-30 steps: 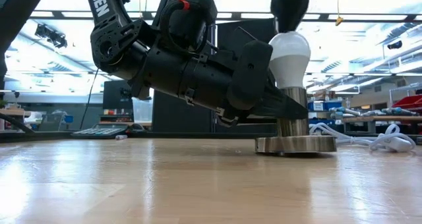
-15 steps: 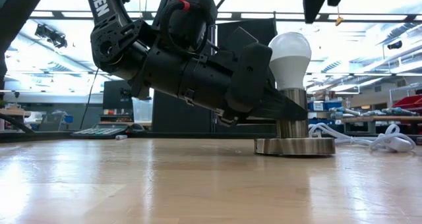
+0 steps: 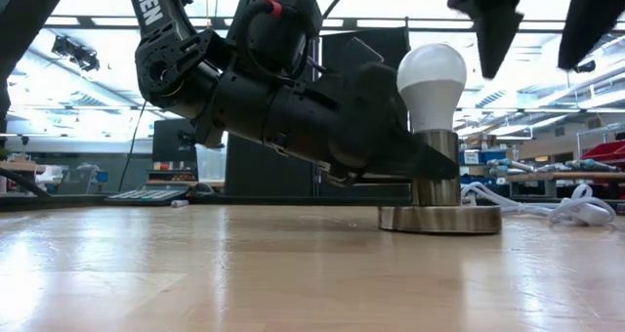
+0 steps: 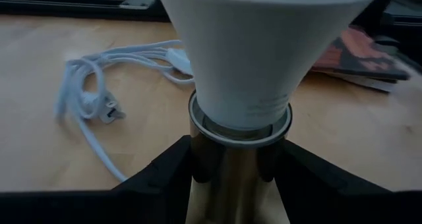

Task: Screw lightbulb
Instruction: Insert the lightbulb into the lamp socket

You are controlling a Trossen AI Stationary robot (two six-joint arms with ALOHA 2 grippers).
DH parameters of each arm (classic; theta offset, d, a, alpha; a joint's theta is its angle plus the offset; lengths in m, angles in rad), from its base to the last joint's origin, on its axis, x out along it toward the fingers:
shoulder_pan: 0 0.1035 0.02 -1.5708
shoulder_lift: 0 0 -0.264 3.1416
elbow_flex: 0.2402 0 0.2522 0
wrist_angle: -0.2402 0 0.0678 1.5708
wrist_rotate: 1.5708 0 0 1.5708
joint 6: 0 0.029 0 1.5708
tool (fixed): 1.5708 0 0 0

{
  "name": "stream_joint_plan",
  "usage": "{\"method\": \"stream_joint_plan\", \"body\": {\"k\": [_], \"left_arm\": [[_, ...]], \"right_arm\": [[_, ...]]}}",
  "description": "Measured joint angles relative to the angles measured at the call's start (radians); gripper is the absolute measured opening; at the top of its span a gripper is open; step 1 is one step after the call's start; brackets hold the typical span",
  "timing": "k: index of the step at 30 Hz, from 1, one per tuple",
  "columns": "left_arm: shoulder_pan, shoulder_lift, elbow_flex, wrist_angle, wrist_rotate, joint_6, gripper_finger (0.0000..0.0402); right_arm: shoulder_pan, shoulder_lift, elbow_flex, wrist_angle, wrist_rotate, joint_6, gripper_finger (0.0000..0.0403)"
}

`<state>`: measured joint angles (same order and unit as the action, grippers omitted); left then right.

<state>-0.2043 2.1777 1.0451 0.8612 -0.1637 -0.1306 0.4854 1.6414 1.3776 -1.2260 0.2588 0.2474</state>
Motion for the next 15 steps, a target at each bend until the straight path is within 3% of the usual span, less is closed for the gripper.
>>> {"method": "stream_joint_plan", "body": {"k": [5, 15], "left_arm": [[-0.001, 0.0, 0.0, -0.001, 0.051, 0.045, 0.0188], [0.002, 0.0, 0.0, -0.001, 0.089, 0.098, 0.0188]], "right_arm": [[-0.059, -0.069, -0.143, 0.149, -0.018, -0.114, 0.0369], [-0.243, -0.041, -0.146, 0.219, -0.23, -0.397, 0.0374]]}}
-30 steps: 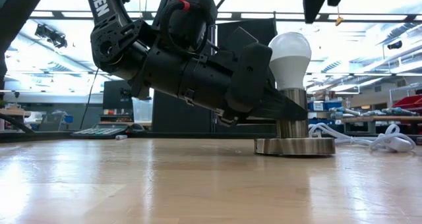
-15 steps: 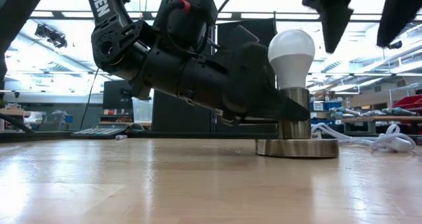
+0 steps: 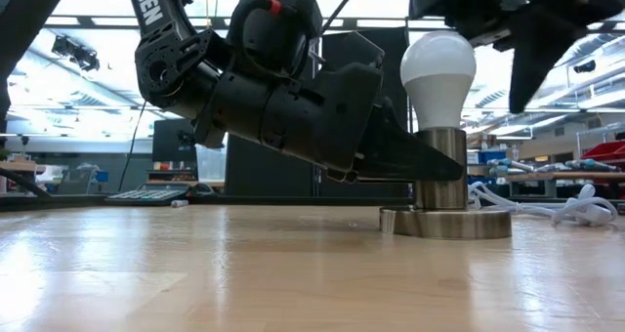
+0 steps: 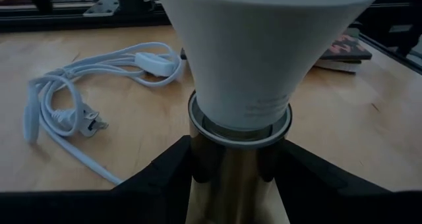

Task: Screw lightbulb
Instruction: Insert the lightbulb into the lamp socket

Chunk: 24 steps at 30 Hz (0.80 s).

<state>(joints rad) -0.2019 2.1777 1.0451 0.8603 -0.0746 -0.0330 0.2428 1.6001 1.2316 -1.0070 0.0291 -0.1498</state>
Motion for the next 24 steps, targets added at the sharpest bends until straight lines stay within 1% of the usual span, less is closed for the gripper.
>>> {"method": "stream_joint_plan", "body": {"k": [3, 12, 17, 24], "left_arm": [[0.001, 0.0, 0.0, -0.003, 0.013, 0.0, 0.0188], [0.004, 0.0, -0.001, -0.012, 0.062, -0.02, 0.0188], [0.004, 0.0, -0.002, -0.011, 0.095, -0.024, 0.0188], [0.004, 0.0, -0.002, -0.011, 0.118, -0.028, 0.0188]], "right_arm": [[-0.008, 0.034, 0.022, 0.005, -0.008, -0.089, 0.0378], [0.025, 0.154, 0.153, -0.009, -0.027, -0.24, 0.038], [0.053, 0.197, 0.201, -0.012, -0.026, -0.278, 0.038], [0.063, 0.215, 0.209, 0.023, -0.024, -0.28, 0.038]]}}
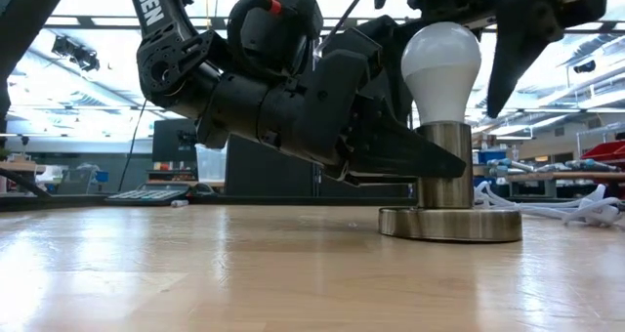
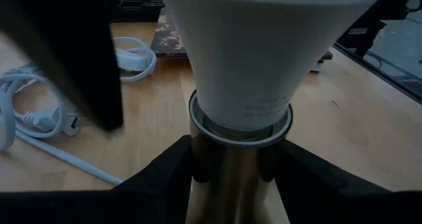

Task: Screw lightbulb
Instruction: Insert the lightbulb into the lamp socket

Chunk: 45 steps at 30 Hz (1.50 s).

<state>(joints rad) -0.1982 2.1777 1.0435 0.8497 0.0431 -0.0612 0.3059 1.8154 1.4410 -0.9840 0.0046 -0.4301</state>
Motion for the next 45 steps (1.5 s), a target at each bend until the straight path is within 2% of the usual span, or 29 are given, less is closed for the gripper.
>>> {"method": "stream_joint_plan", "body": {"k": [15, 25, 34, 40, 45], "left_arm": [[0.0, 0.0, -0.001, -0.003, 0.014, -0.006, 0.0188], [0.0, 0.0, -0.001, -0.001, 0.014, -0.019, 0.0188], [0.0, 0.002, -0.001, 0.006, 0.011, -0.019, 0.0188], [0.0, 0.002, -0.001, 0.008, 0.011, -0.018, 0.0188], [0.0, 0.002, -0.001, 0.01, 0.003, -0.022, 0.0188]], "right_arm": [[0.029, 0.001, 0.0, 0.084, -0.003, 0.012, 0.0364], [0.035, 0.0, -0.001, 0.122, -0.002, 0.045, 0.0316], [0.03, -0.004, -0.028, 0.146, 0.01, 0.003, 0.0263], [0.03, -0.005, -0.03, 0.142, 0.018, 0.021, 0.0268], [0.026, -0.004, -0.032, 0.127, 0.047, 0.116, 0.0268]]}}
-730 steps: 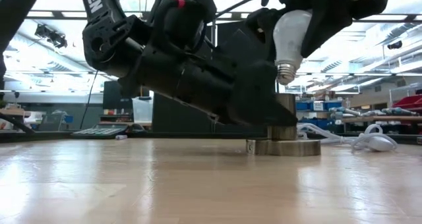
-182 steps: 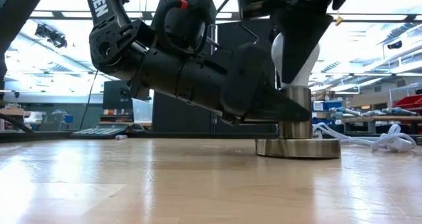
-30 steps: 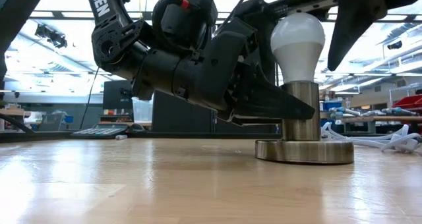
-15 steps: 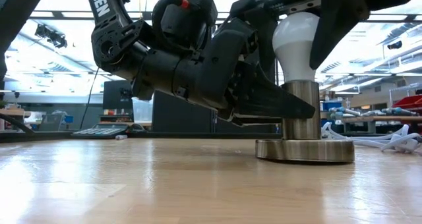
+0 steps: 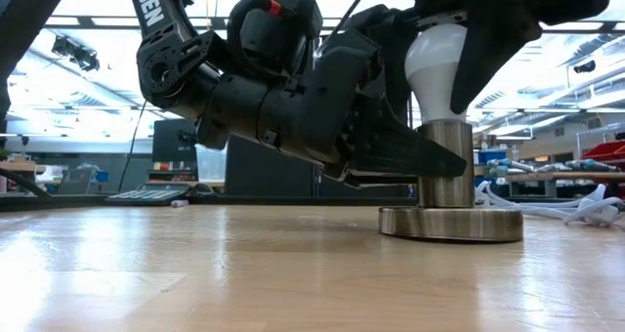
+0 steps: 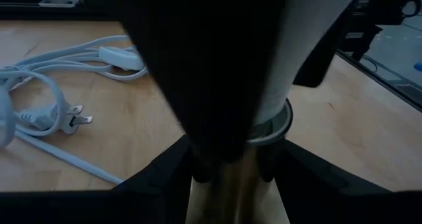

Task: Screw lightbulb
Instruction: Insert the lightbulb into the lamp socket

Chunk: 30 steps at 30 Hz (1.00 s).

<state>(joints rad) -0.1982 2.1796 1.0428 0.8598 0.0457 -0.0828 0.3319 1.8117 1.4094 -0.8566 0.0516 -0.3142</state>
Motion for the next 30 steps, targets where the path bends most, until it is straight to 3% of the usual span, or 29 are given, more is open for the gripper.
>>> {"method": "stream_joint_plan", "body": {"k": [7, 16, 30], "left_arm": [[-0.002, 0.0, 0.0, 0.0, -0.121, -0.015, 0.0188], [-0.012, 0.001, 0.0, 0.012, -0.246, -0.088, 0.0188], [-0.026, 0.004, -0.002, 0.055, -0.314, -0.141, 0.0188]], "right_arm": [[-0.009, 0.002, -0.002, -0.003, 0.028, 0.218, 0.0262], [-0.009, 0.004, -0.004, -0.02, 0.168, 0.555, 0.0264], [-0.015, 0.004, -0.003, -0.064, 0.247, 1.063, 0.0266]]}}
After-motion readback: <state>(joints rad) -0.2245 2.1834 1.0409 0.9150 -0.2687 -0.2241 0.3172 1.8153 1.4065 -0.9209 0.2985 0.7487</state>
